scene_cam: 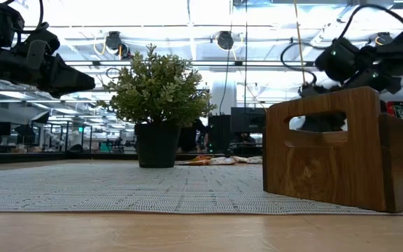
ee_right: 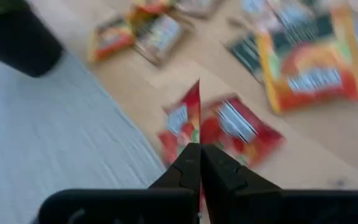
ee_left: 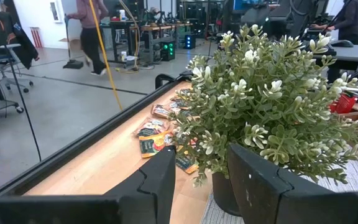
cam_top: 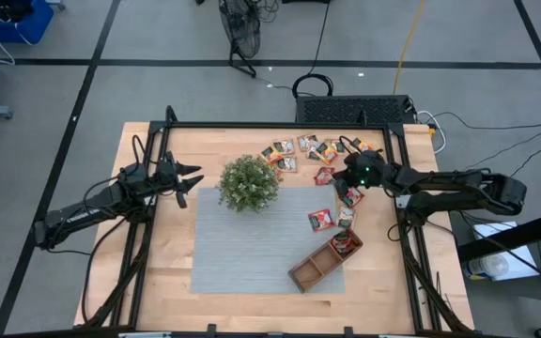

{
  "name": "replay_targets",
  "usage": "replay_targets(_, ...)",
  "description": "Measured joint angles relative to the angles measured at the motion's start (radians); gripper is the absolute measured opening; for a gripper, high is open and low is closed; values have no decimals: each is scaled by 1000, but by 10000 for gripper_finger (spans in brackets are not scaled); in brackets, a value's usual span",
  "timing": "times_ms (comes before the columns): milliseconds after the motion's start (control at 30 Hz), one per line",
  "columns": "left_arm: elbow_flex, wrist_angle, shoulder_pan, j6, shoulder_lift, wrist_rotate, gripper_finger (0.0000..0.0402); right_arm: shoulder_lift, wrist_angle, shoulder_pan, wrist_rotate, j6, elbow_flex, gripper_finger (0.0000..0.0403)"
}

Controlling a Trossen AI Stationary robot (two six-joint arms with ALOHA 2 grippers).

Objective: Pick & Place Tea
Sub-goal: Put the strawberry tea sachet into the brown organizer

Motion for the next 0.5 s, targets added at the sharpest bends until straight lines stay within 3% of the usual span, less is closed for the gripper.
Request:
replay_targets(333,0,0,0,0,0,0,147,-128,76,103,8,-104,1,0)
replay_targets(500,0,0,0,0,0,0,147,-152,21,121,80,-158,1,0)
